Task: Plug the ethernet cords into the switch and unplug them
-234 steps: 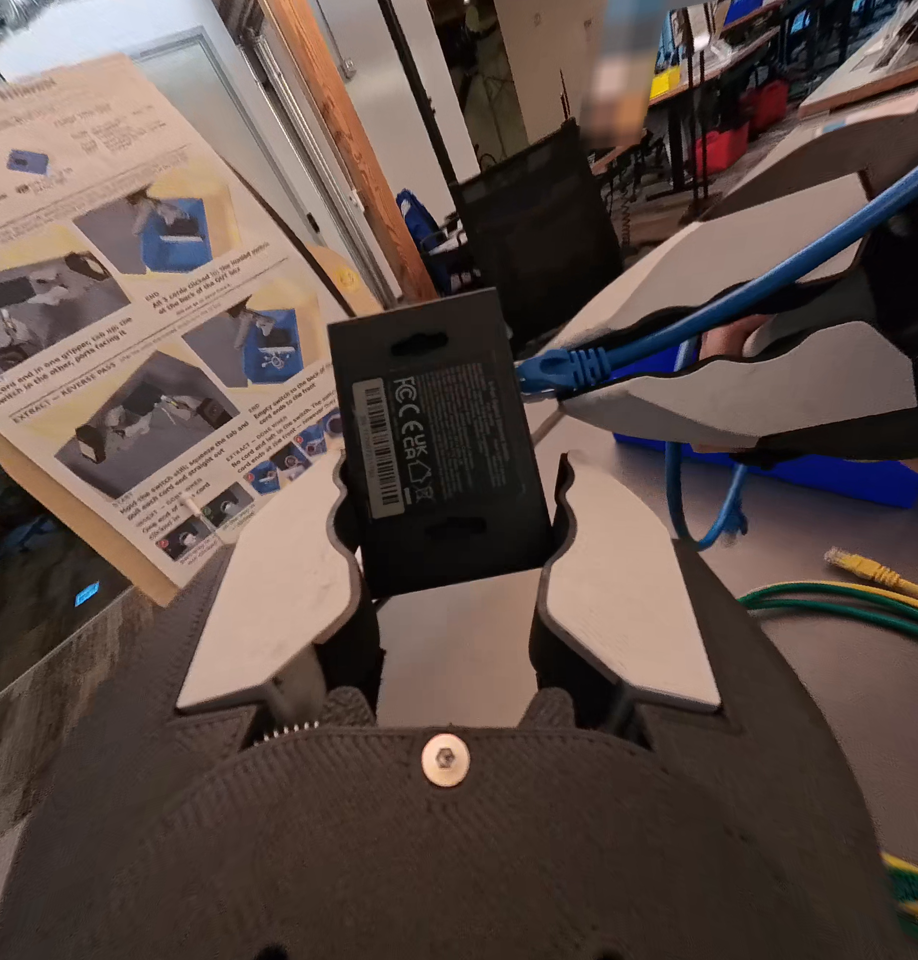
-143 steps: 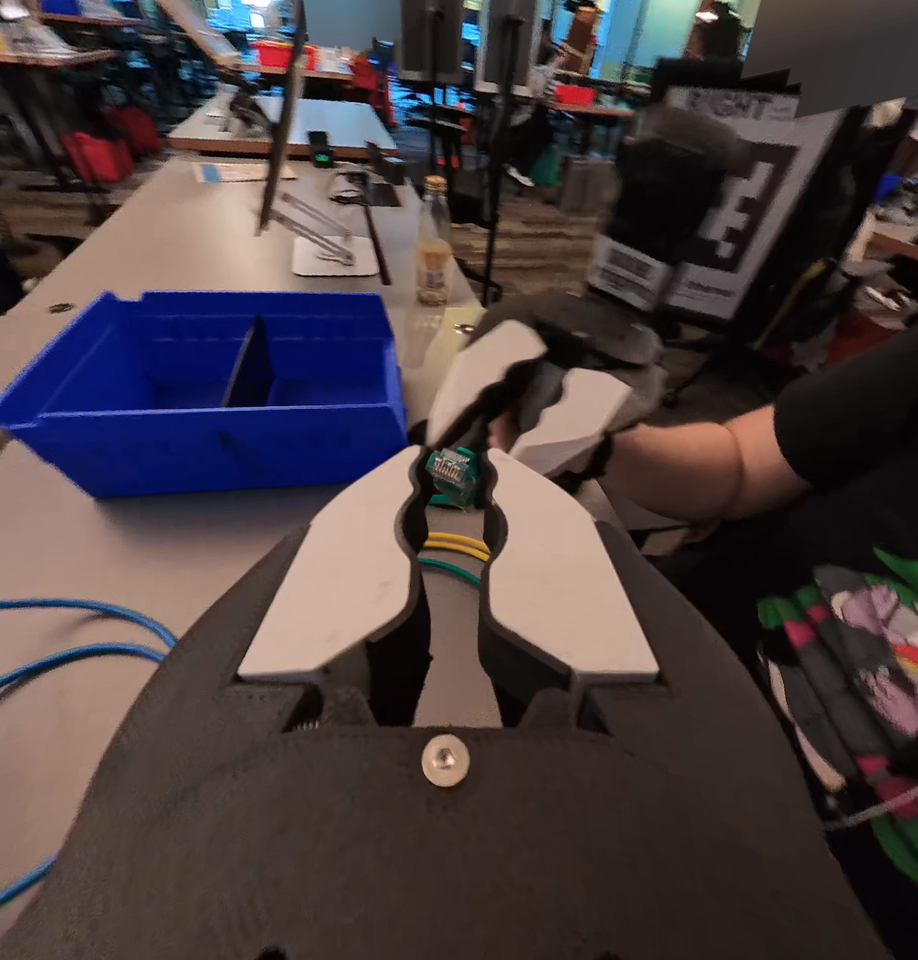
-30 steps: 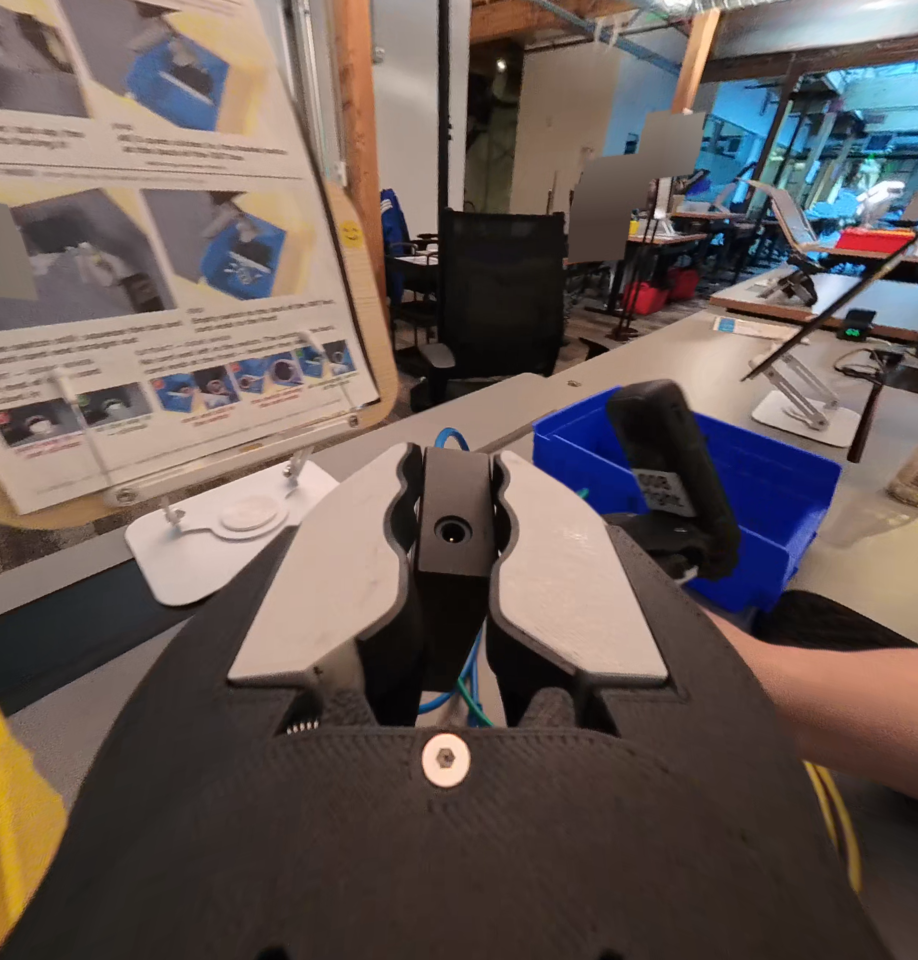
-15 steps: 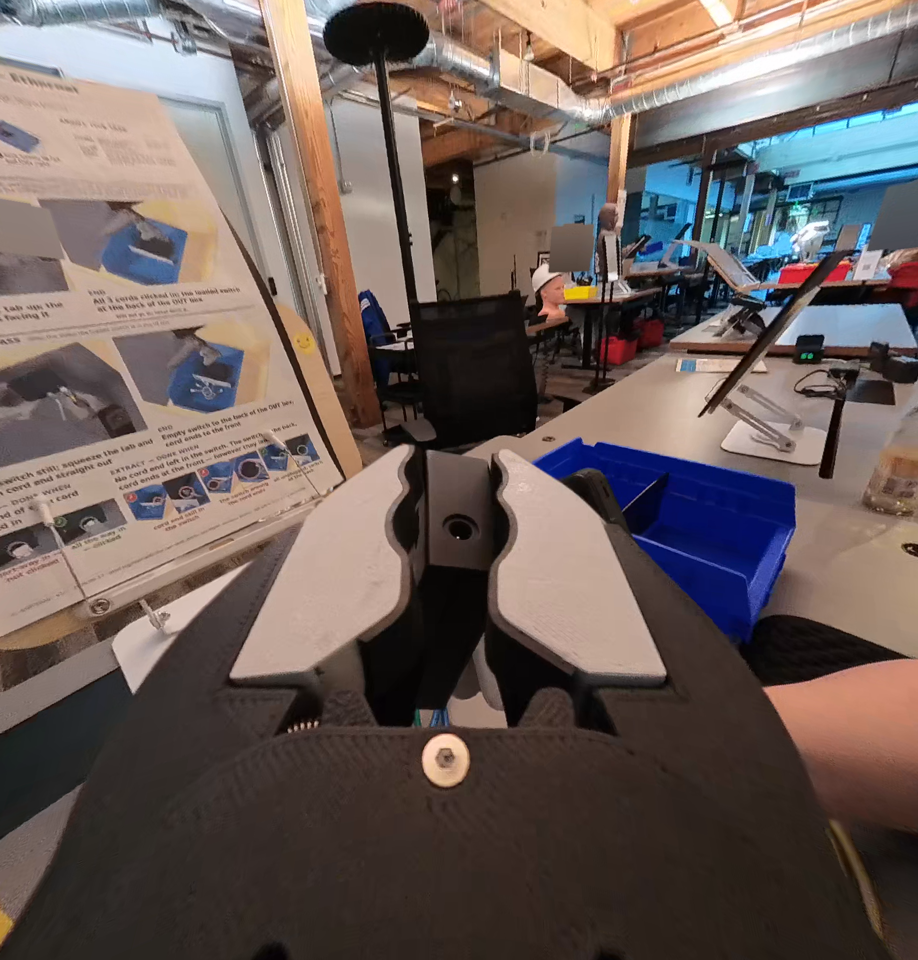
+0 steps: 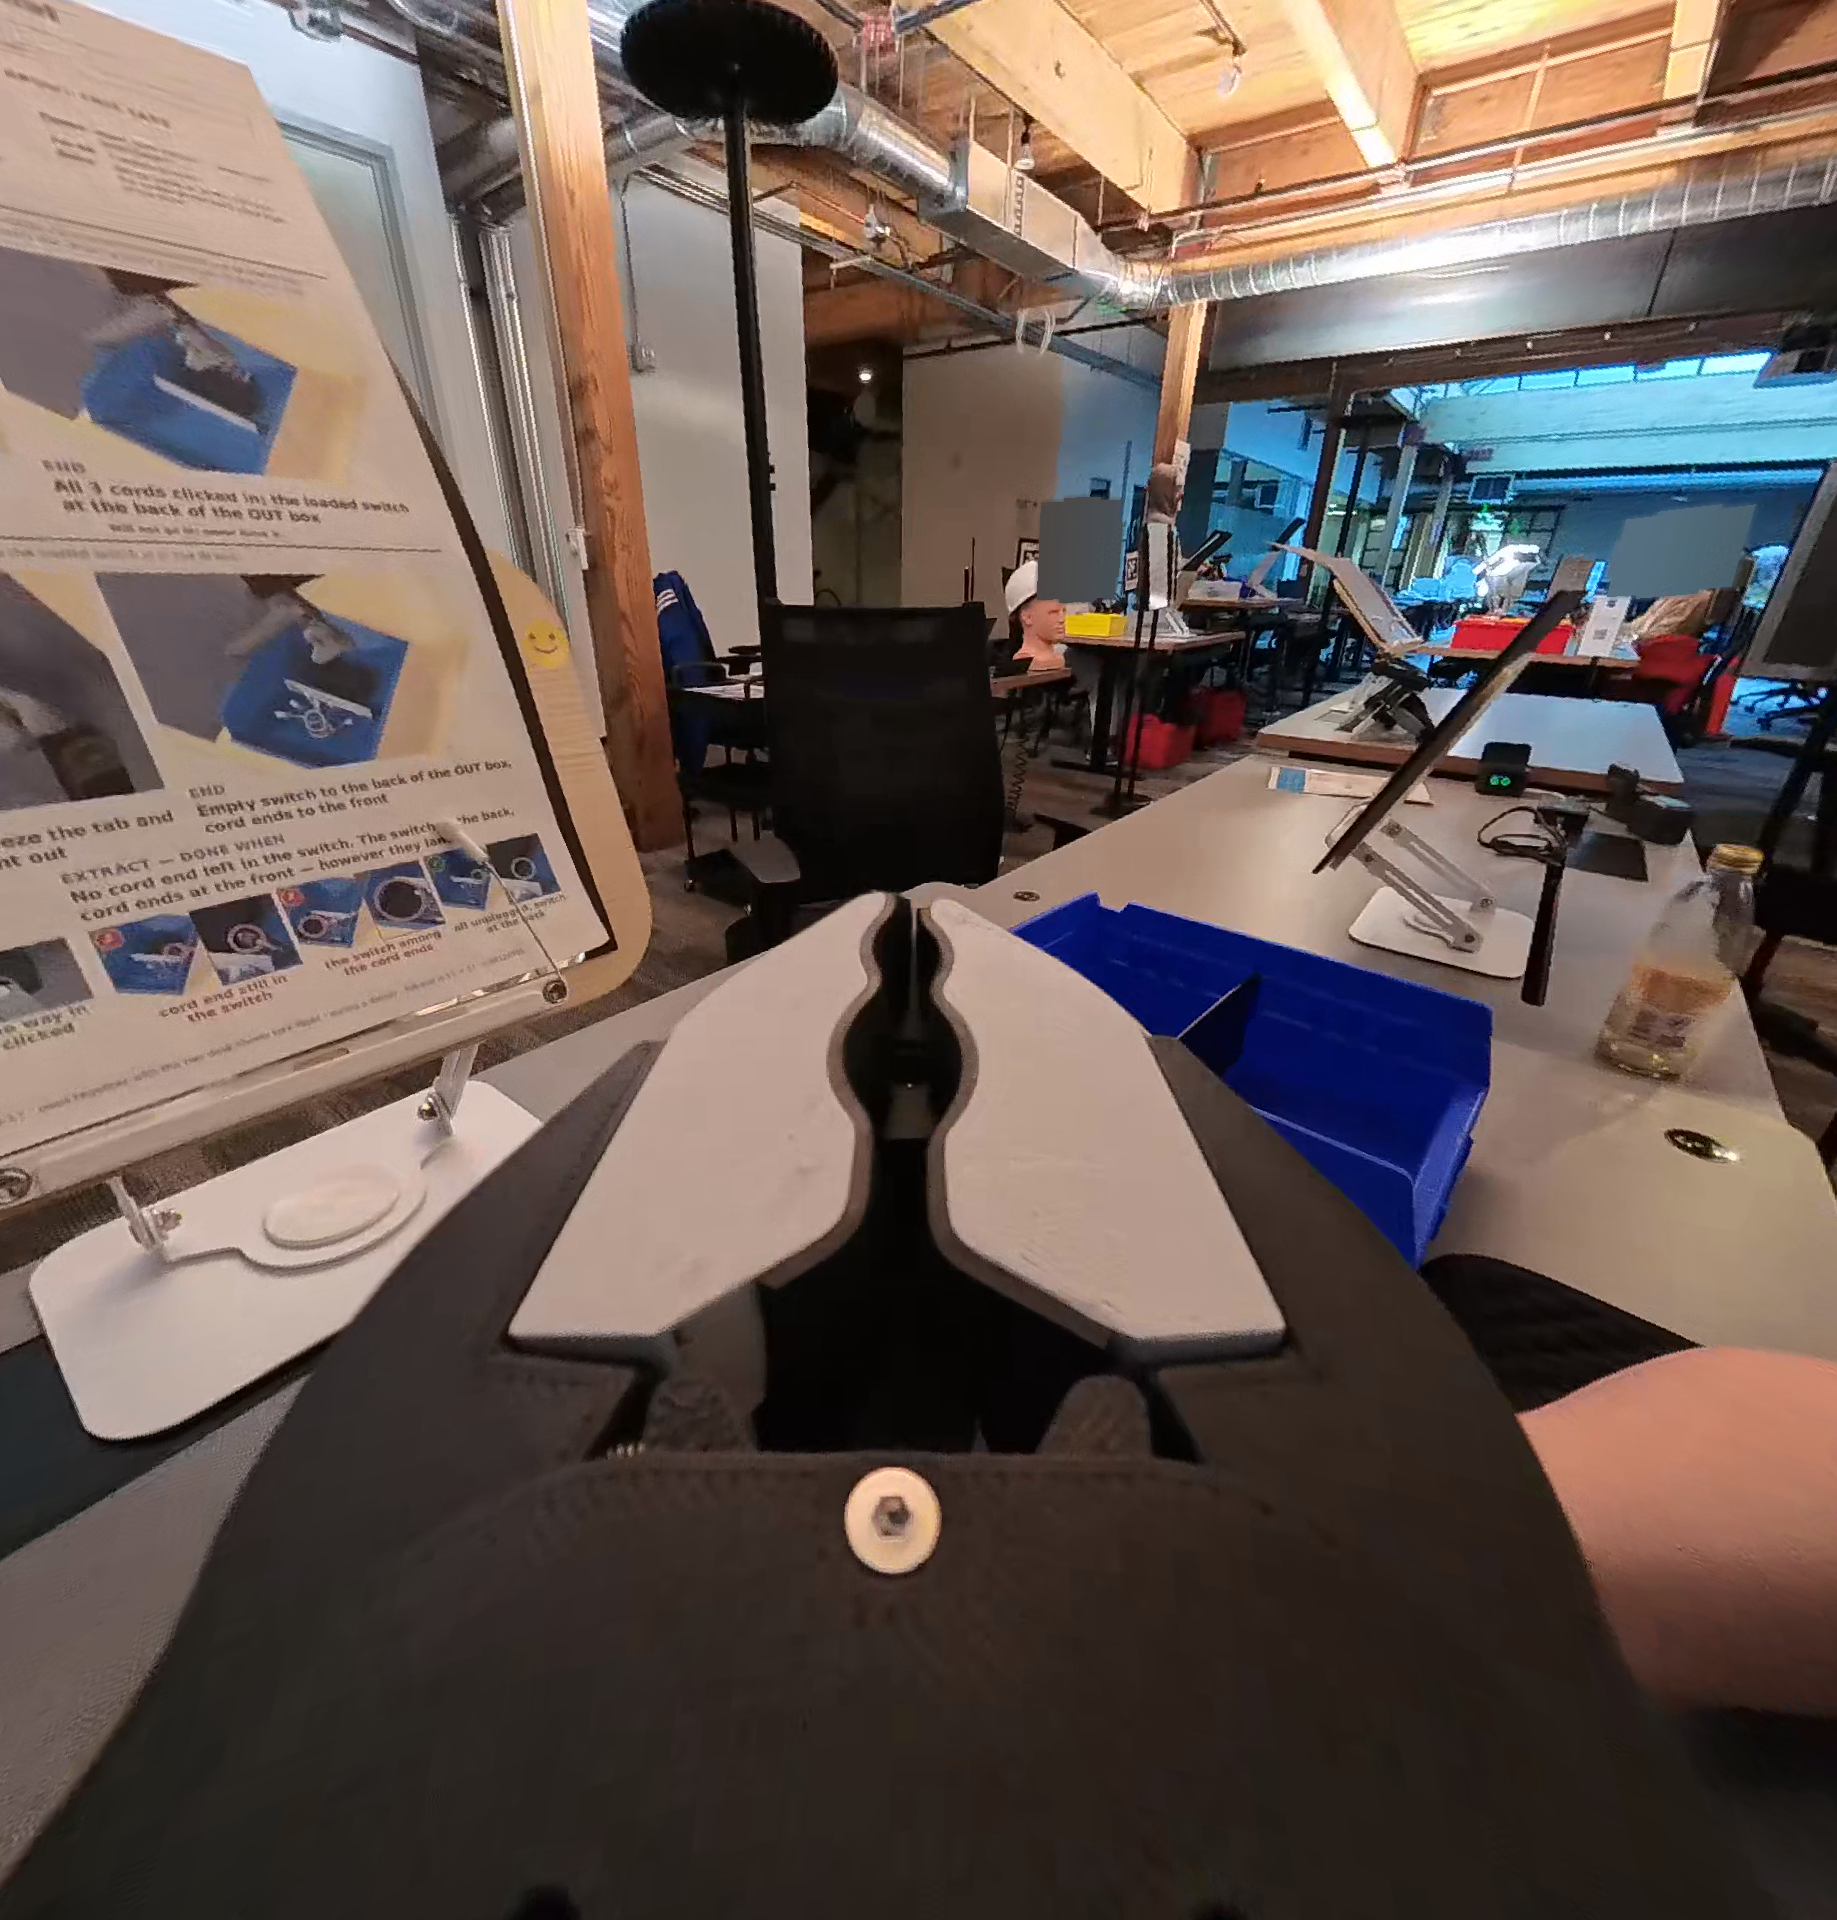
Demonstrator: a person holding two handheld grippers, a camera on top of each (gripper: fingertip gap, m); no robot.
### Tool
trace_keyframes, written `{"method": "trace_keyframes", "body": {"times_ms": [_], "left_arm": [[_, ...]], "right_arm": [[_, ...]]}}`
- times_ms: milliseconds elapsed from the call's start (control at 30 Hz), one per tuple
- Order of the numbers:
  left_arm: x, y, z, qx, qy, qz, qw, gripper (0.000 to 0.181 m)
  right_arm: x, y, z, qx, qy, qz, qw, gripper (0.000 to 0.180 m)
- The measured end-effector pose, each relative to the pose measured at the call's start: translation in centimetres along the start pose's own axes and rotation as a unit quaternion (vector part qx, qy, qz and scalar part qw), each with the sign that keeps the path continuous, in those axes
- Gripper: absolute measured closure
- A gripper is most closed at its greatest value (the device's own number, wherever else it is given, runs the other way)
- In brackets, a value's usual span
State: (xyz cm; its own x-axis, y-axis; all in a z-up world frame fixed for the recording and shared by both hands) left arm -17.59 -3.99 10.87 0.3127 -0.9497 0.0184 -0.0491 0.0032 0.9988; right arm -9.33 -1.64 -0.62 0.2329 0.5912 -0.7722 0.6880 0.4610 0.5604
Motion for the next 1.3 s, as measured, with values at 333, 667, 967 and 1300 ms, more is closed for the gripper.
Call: {"method": "trace_keyframes", "body": {"times_ms": [333,667,967,1300], "left_arm": [[0.4,-0.2,-0.3,-0.008,0.003,0.012,1.000,0.163],[1.0,0.0,-0.2,-0.014,0.012,-0.006,1.000,0.152],[1.9,0.8,0.3,0.002,0.019,-0.026,0.999,0.150],[2.6,0.7,0.3,0.054,0.047,-0.069,0.995,0.136]], "right_arm": [[0.4,-0.3,0.0,-0.003,0.001,-0.040,0.999,0.168],[0.1,0.1,0.3,0.019,0.014,-0.033,0.999,0.168],[-1.2,1.2,1.2,0.062,-0.008,0.060,0.996,0.168],[-2.4,1.1,1.4,0.087,-0.005,0.070,0.994,0.168]]}}
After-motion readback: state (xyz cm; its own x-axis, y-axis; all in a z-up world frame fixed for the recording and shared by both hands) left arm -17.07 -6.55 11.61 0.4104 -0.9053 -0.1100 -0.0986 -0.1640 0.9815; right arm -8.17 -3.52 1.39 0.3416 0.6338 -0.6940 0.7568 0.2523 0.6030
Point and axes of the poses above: each gripper's, where its closed fingertips meet, z back along the fingers, y out of its top, x = y × z across the jaws, the point moved 7 cm from there along z, back along the fingers, and after that the axes turned 5 degrees about -x, right-handed, at the moved point
